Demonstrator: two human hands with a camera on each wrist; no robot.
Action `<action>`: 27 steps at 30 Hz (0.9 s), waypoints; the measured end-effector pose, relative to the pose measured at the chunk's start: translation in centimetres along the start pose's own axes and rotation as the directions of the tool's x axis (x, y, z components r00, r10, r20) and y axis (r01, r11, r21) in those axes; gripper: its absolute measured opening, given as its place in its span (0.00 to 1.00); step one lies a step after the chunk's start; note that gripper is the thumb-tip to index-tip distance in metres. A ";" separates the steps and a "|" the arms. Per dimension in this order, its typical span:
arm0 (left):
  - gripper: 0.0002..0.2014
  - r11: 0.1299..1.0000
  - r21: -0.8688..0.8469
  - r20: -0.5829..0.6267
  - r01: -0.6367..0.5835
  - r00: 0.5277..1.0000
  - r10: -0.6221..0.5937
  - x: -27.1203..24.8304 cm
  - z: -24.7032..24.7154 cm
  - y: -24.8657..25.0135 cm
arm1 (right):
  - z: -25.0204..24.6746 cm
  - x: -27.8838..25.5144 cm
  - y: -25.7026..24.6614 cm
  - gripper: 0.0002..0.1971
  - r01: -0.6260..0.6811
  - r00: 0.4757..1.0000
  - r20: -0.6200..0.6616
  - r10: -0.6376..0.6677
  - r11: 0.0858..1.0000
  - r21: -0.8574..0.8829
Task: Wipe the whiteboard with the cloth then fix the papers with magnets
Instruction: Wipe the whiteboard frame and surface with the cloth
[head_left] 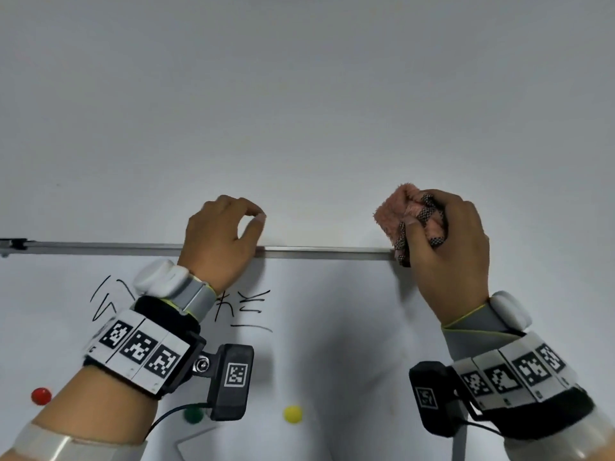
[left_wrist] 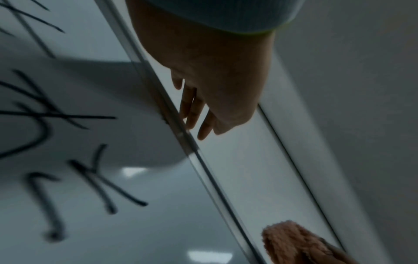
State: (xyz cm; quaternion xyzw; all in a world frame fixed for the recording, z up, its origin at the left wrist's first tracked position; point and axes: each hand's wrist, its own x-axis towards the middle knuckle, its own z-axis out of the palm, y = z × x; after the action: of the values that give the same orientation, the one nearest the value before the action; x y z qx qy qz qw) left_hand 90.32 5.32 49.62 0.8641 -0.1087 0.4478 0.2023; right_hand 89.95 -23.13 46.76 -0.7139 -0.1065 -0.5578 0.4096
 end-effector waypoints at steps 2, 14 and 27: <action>0.16 0.999 0.012 0.089 -0.040 0.995 0.039 1.3 0.1 1.4 | 0.1 1.8 0.4 0.16 -0.073 0.994 0.076 0.074 0.997 -0.015; 0.14 0.999 0.021 0.327 -0.040 0.944 0.031 3.2 2.5 4.0 | -1.6 3.9 2.3 0.08 -0.090 0.904 0.386 0.184 0.964 -0.250; 0.14 0.997 0.069 0.351 0.038 0.934 -0.060 3.5 1.5 3.1 | 1.6 2.1 -0.5 0.19 0.195 0.815 0.568 -0.112 0.977 -0.086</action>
State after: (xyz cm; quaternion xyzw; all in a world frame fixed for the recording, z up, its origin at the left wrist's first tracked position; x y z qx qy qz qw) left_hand 92.33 1.86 52.50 0.9386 -0.1080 0.2835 0.1642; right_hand 91.54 -22.31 48.78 -0.8619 -0.2396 -0.3614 0.2627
